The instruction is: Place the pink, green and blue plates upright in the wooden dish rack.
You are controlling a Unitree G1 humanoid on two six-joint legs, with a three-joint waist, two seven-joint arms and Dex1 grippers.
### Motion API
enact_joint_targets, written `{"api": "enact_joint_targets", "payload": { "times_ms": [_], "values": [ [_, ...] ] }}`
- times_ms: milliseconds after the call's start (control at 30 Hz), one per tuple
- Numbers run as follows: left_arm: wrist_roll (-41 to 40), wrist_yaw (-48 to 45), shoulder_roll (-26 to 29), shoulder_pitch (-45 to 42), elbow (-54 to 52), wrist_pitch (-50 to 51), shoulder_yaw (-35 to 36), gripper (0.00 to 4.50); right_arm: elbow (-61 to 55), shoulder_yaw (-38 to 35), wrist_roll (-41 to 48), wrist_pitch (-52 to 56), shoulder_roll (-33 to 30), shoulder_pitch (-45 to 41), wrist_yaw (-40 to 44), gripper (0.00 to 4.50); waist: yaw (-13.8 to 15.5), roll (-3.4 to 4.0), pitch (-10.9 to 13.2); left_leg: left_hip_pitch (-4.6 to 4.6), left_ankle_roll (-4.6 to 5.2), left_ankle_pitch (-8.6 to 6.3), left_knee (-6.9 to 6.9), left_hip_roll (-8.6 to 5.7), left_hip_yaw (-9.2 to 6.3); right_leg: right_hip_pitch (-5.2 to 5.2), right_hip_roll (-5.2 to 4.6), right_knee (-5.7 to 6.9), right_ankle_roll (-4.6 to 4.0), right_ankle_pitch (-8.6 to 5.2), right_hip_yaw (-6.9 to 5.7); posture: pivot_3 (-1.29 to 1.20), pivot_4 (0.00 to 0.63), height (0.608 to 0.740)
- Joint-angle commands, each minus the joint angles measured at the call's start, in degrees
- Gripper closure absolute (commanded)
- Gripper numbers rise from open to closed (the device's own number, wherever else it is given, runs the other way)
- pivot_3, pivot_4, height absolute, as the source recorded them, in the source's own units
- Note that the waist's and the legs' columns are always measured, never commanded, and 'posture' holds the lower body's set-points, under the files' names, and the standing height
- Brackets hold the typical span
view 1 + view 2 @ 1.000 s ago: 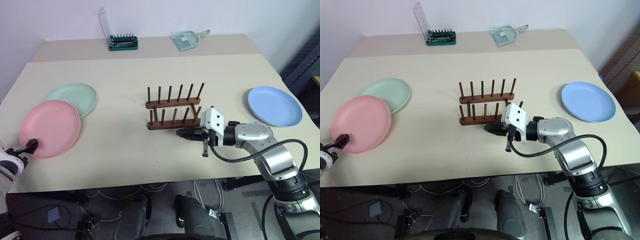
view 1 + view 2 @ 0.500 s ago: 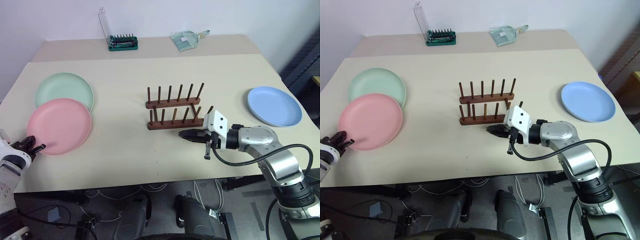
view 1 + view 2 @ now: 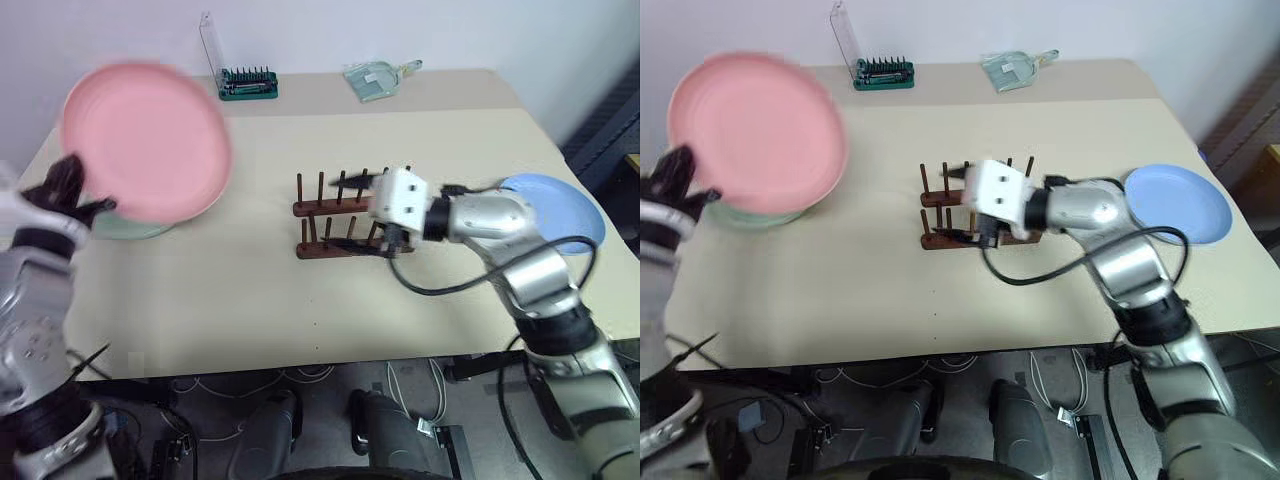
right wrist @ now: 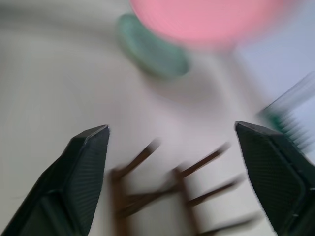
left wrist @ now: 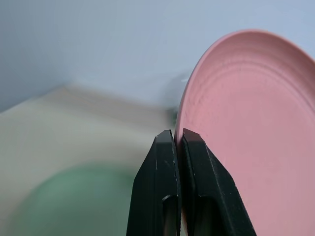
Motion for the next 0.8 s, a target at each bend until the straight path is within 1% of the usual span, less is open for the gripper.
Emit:
{"api": "enact_joint_targets", "payload": {
  "times_ms": [33,167,233,500,600,700,767,800],
  "values": [
    [3.15,4.48,-1.61,-3.22,-3.2,0.17,-4.93,4.5,3.59,1.79,-7.38,-8.65,1.71,-1.89,-4.26,0.65,-0.16,0.0,0.0,0.0,0.01,0.01,-0.02,-0.01,0.03,-0.04,0.02,0.0,0.03,0.01,0.02,0.0,0.15,0.74],
    [4.96,7.49,-4.26,-6.59,-4.38,1.84,-10.13,4.5,7.36,2.99,-14.28,-15.0,4.15,-3.45,-9.68,0.65,-0.09,-0.01,0.01,0.0,-0.03,0.06,-0.05,0.03,0.03,-0.22,0.09,0.34,0.05,0.02,0.09,0.0,0.15,0.74],
    [5.23,8.6,-5.71,-7.21,-5.27,3.04,-12.43,4.5,8.5,3.56,-16.21,-17.03,4.69,-3.59,-10.52,0.65,-0.08,-0.01,0.01,0.0,-0.06,0.08,-0.05,0.09,0.02,-0.25,0.23,0.39,0.04,0.02,0.13,0.0,0.15,0.74],
    [5.52,10.44,-9.23,-6.93,-7.03,5.58,-15.49,4.5,11.85,4.44,-21.18,-20.41,7.15,-3.97,-13.07,0.65,-0.14,-0.01,0.01,0.11,-0.13,0.16,0.02,0.12,-0.02,-0.14,0.34,0.42,0.02,0.01,0.15,0.0,0.15,0.74],
    [4.92,10.5,-10.48,-7.29,-7.79,6.42,-15.98,4.5,12.23,4.83,-22.06,-20.72,7.9,-3.38,-12.78,1.45,-0.1,-0.01,0.01,0.1,-0.13,0.16,0.01,0.11,-0.02,-0.14,0.35,0.41,0.02,0.01,0.15,0.0,0.15,0.74],
    [4.23,10.54,-11.19,-7.76,-8.2,7.01,-15.51,4.5,12.41,5.05,-22.95,-20.99,7.92,-3.24,-12.81,2.9,-0.12,-0.01,0.01,0.1,-0.13,0.16,0.01,0.11,-0.02,-0.14,0.35,0.42,0.02,0.01,0.15,0.0,0.15,0.74],
    [3.9,10.61,-11.41,-8.04,-8.3,7.37,-15.22,4.5,12.72,5.38,-23.79,-21.42,7.63,-3.15,-12.99,4.03,-0.1,-0.01,0.01,0.11,-0.13,0.16,0.01,0.11,-0.02,-0.14,0.35,0.42,0.02,0.01,0.15,0.0,0.15,0.74],
    [3.84,10.61,-11.42,-8.12,-8.35,7.55,-15.15,4.5,12.81,5.42,-24.09,-21.59,7.57,-3.06,-13.08,4.42,-0.09,-0.01,0.01,0.11,-0.13,0.16,0.02,0.11,-0.02,-0.14,0.36,0.42,0.02,0.01,0.14,0.0,0.15,0.74]
  ]
}}
